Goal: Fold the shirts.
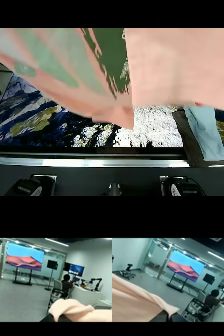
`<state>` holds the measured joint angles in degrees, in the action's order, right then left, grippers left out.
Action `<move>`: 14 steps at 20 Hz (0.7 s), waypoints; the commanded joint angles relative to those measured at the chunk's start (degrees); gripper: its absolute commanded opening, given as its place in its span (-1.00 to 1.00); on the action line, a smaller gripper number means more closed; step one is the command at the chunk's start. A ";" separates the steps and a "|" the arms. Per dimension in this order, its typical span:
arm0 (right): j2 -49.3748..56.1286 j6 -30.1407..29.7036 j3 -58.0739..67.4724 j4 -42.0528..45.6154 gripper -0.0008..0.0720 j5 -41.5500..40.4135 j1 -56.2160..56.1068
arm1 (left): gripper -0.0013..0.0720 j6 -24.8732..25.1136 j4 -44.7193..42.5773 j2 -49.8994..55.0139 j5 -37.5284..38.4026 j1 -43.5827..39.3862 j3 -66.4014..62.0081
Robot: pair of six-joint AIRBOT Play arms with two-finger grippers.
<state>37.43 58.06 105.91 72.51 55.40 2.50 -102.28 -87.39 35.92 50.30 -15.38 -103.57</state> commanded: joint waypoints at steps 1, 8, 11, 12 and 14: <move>-0.63 1.27 0.68 2.84 -0.92 4.66 0.13 | -0.89 2.08 1.90 -0.42 -0.20 0.04 -0.63; 12.35 1.27 -0.74 7.69 -0.92 26.27 0.13 | -0.89 6.25 1.51 0.44 12.13 0.02 15.17; 23.52 1.27 -6.58 3.30 -0.92 33.29 0.11 | -0.89 6.27 1.51 2.49 9.38 0.00 31.30; 27.41 1.25 -9.42 1.20 -0.92 32.54 0.09 | -0.89 6.23 1.53 3.89 6.38 0.00 36.70; 35.08 0.94 -13.57 -2.08 -0.91 28.17 0.09 | -0.89 3.13 2.73 8.07 -1.03 0.00 44.09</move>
<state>62.85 59.35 97.43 75.64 83.15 2.63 -96.47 -86.15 40.23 56.58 -15.35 -70.98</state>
